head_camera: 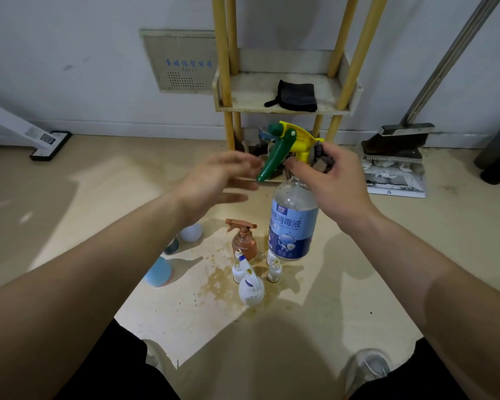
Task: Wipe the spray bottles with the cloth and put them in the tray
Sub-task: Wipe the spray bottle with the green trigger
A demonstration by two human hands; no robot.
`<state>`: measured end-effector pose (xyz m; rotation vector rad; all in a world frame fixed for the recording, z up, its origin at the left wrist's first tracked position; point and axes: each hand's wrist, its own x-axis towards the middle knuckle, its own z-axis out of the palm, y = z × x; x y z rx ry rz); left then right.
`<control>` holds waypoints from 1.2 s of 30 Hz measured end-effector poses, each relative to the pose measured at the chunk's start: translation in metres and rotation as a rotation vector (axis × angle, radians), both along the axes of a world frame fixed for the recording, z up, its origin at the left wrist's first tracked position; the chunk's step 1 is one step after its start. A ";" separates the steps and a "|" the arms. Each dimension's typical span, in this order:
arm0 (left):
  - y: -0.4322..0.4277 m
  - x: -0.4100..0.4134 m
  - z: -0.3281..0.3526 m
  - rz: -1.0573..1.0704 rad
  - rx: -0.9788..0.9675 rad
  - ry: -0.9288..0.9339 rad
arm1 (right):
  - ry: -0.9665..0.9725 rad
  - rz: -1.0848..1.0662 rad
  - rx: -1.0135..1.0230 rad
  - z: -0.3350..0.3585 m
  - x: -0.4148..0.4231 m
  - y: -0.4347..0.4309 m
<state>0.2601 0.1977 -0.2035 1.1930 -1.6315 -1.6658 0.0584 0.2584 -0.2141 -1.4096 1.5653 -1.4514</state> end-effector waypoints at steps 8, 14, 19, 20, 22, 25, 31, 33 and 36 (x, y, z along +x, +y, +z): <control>0.031 -0.019 -0.033 -0.262 0.010 -0.127 | -0.159 -0.015 0.021 0.011 0.007 0.001; 0.035 -0.026 -0.029 -0.118 -0.028 -0.071 | -0.181 0.015 -0.006 0.014 0.007 -0.001; 0.034 -0.032 -0.024 0.056 -0.043 0.002 | -0.021 0.022 -0.006 -0.002 0.017 0.003; 0.033 -0.033 -0.025 0.078 -0.052 0.004 | 0.082 0.011 -0.033 -0.002 0.018 0.007; 0.033 -0.034 -0.024 0.111 -0.046 0.016 | 0.306 -0.024 -0.103 -0.002 0.022 0.016; 0.035 -0.036 -0.025 0.141 -0.077 0.005 | 0.587 0.005 -0.248 -0.012 0.030 0.021; 0.037 -0.036 -0.023 0.129 -0.123 0.006 | 0.636 0.073 -0.307 -0.013 0.026 0.017; 0.037 -0.037 -0.022 0.130 -0.072 0.004 | 0.509 -0.011 -0.245 -0.009 0.020 0.014; 0.037 -0.037 -0.019 0.143 -0.028 0.012 | 0.139 -0.091 -0.048 -0.009 0.010 0.009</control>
